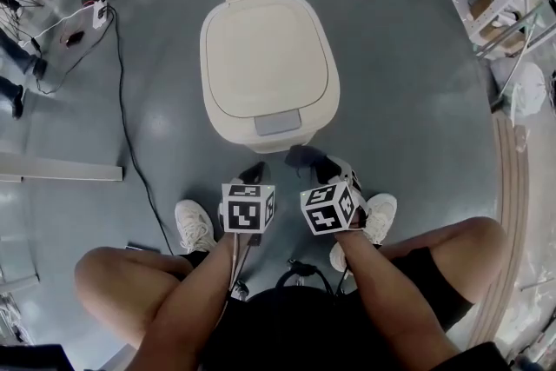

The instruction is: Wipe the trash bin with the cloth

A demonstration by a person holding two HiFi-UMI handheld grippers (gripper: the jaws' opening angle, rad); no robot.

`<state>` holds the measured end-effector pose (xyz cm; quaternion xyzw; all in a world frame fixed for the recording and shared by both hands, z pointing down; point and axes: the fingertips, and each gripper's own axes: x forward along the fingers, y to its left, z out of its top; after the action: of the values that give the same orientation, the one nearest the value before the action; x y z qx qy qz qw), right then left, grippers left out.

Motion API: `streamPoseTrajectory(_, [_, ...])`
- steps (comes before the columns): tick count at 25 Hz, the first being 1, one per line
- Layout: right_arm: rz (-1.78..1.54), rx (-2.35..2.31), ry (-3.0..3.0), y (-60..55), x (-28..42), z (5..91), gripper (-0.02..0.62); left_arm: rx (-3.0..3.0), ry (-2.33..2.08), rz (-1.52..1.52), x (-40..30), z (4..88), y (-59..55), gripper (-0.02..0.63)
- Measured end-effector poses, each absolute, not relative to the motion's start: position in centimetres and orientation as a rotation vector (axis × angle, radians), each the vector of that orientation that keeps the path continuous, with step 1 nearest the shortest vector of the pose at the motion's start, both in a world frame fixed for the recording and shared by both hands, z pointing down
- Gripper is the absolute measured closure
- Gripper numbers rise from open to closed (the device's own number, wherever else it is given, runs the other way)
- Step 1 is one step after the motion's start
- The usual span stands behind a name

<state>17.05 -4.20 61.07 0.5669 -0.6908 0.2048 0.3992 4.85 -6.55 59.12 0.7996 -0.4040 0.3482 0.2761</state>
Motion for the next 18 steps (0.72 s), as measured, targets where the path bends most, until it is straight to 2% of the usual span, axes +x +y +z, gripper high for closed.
streamPoseTrajectory(18, [0.385, 1.081, -1.84, -5.3, 5.7, 65.1, 0.502, 2.021, -1.234, 0.941, -5.4, 61.7, -7.5, 0.606])
